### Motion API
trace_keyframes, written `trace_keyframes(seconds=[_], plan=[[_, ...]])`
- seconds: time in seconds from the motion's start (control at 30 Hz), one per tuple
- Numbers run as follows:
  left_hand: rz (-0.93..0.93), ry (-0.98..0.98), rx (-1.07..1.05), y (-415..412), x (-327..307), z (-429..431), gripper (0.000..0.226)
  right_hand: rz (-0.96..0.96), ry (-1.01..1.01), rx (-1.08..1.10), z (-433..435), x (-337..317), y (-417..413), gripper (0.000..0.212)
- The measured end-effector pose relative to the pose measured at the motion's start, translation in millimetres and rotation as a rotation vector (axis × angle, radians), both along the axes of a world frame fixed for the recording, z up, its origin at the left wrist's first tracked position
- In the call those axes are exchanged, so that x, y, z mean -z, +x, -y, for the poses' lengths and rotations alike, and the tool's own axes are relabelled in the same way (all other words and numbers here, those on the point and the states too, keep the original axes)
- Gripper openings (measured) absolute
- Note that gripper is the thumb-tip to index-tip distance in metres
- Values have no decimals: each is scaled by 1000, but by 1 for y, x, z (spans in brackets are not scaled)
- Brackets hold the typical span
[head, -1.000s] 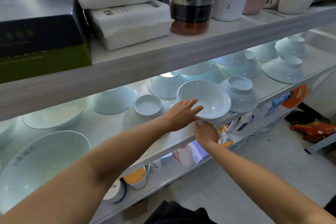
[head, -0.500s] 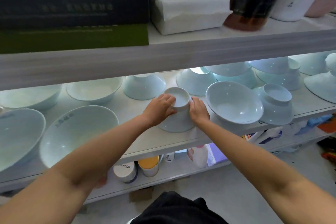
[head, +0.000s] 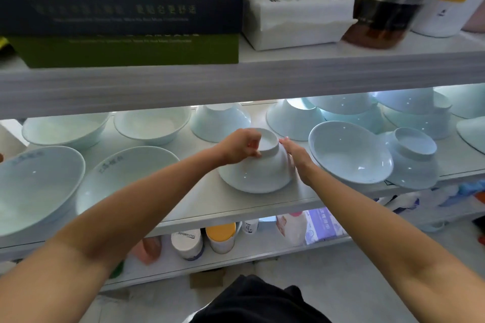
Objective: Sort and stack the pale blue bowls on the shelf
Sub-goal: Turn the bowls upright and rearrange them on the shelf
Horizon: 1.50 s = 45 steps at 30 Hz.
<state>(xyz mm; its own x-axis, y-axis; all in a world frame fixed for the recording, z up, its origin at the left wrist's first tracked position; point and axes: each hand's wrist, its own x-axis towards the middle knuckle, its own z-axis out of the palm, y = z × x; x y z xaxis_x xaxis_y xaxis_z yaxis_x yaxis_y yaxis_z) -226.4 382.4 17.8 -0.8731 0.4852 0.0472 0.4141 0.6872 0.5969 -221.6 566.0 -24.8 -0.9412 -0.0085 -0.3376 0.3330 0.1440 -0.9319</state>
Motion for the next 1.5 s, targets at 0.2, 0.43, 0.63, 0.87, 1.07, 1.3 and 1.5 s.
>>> trace_keyframes(seconds=[0.2, 0.43, 0.63, 0.87, 1.07, 1.3, 1.5], plan=[[380, 371, -227, -4, -41, 13, 33, 102, -525, 103, -13, 1, -8, 59], [898, 735, -554, -5, -13, 34, 17, 154, -516, -124, -21, 0, -5, 70], [1137, 540, -500, -5, -2, 41, 39, 217, -173, -277, -17, -14, -9, 46], [1235, 669, -572, -6, 0, 46, 36, 289, 64, -125, -4, -24, -17, 40], [919, 668, -860, -23, 22, 44, 42, 340, 328, -156, 4, -40, -24, 31], [138, -149, -630, -26, 10, 32, 45, 34, 798, -286, 23, -38, -48, 46], [-12, -373, -508, -45, 23, 53, 63, -206, 955, -485, 53, -43, -53, 48]])
